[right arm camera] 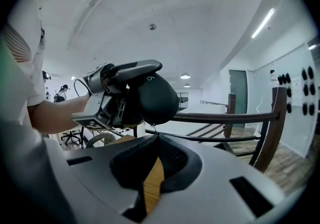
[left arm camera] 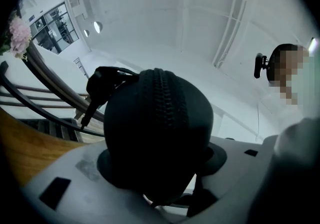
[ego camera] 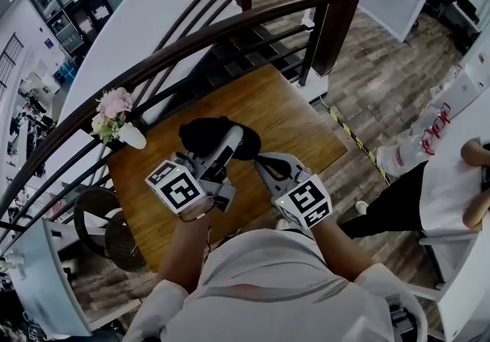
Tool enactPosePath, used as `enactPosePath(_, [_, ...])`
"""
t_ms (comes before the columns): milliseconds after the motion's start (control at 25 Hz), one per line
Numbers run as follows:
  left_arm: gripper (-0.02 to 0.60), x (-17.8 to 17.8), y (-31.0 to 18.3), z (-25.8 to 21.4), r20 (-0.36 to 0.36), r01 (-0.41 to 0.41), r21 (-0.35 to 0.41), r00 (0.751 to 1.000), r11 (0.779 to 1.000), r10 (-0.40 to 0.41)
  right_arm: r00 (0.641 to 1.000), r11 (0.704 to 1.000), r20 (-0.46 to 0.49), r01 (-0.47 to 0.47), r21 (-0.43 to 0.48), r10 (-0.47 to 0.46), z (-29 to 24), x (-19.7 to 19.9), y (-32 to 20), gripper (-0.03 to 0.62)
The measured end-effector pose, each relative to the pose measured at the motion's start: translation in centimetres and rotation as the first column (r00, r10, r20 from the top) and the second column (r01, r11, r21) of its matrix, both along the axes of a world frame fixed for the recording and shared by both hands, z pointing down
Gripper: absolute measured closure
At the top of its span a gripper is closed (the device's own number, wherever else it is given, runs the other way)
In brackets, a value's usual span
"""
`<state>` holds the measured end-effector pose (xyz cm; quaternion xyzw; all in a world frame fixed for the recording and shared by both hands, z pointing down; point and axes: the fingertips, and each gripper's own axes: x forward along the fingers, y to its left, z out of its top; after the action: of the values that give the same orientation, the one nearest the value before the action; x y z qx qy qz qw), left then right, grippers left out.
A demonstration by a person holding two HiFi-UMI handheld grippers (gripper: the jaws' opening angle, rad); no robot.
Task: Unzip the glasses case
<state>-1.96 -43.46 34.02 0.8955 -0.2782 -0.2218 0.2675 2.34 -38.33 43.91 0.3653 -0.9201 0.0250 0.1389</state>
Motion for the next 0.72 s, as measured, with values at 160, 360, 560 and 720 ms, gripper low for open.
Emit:
enactPosePath(160, [0.324,0.0,-0.2,0.6,0.009,-0.004,-0.021,1.000,1.000,0.005,0.999,1.000,-0.043,-0.021,0.023,0.022,0.5,0.6,-0.3,0.545])
enactPosePath(360, [0.324,1.1,0.0,1.2,0.073,-0.054,-0.019,0.996,0.998,0.056,0.994,0.997,-0.093,-0.058,0.055,0.063,0.2,2.1,-1.5,0.545])
enactPosePath(560, [0.324,3.3,1.8,3.0,0.220,-0.212,-0.025,0.952,0.977,0.212,0.981,0.987,-0.185,-0.031,0.158,0.061,-0.8,2.8,-2.0,0.545])
enactPosePath(720, [0.324,5.2,4.2,5.3,0.429,-0.343,-0.026,0.844,0.939,0.321,0.947,0.962,-0.318,0.057,0.268,0.033,-1.1,2.2,-1.3,0.545])
